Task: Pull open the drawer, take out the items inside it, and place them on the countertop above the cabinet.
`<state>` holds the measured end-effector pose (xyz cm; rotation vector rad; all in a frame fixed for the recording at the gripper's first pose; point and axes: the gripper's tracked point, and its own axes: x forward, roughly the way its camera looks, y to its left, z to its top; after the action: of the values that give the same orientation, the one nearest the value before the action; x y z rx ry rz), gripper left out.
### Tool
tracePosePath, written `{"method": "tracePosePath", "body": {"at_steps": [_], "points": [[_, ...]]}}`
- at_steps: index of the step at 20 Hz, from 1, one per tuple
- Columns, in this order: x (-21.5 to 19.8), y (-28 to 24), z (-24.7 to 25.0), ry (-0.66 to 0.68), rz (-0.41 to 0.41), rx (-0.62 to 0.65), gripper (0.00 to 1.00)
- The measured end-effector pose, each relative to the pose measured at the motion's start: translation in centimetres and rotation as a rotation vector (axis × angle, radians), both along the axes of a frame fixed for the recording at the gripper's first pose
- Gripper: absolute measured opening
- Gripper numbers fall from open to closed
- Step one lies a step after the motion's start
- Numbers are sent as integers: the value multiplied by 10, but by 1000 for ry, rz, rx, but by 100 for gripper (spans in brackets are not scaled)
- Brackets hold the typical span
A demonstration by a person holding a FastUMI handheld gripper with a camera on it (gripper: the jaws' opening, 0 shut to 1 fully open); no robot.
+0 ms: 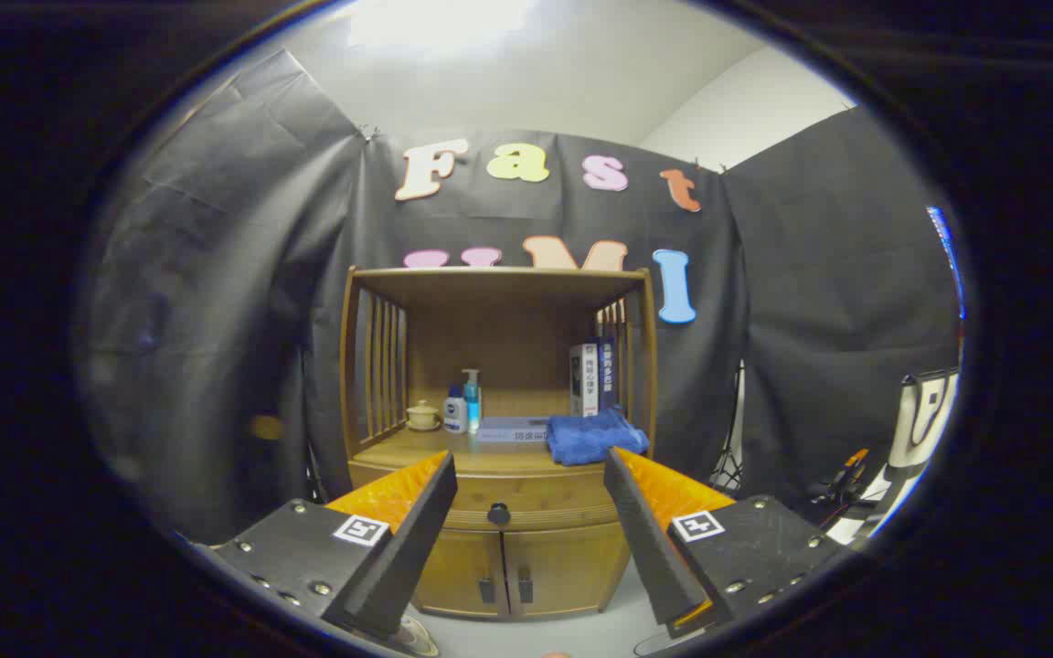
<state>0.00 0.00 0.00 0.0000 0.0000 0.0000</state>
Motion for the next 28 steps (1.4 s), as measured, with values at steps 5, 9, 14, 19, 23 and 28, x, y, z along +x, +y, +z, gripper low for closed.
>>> {"method": "tracePosePath", "body": {"at_steps": [5, 9, 14, 19, 23, 28], "points": [[-23, -5, 1, 12, -50, -25, 97], [-27, -6, 1, 12, -59, -37, 97], [-26, -11, -1, 16, -67, -32, 97], [-28, -14, -4, 24, -76, -19, 97], [-28, -16, -11, 41, -71, -22, 97], [-19, -15, -22, 64, -53, -28, 97]]}}
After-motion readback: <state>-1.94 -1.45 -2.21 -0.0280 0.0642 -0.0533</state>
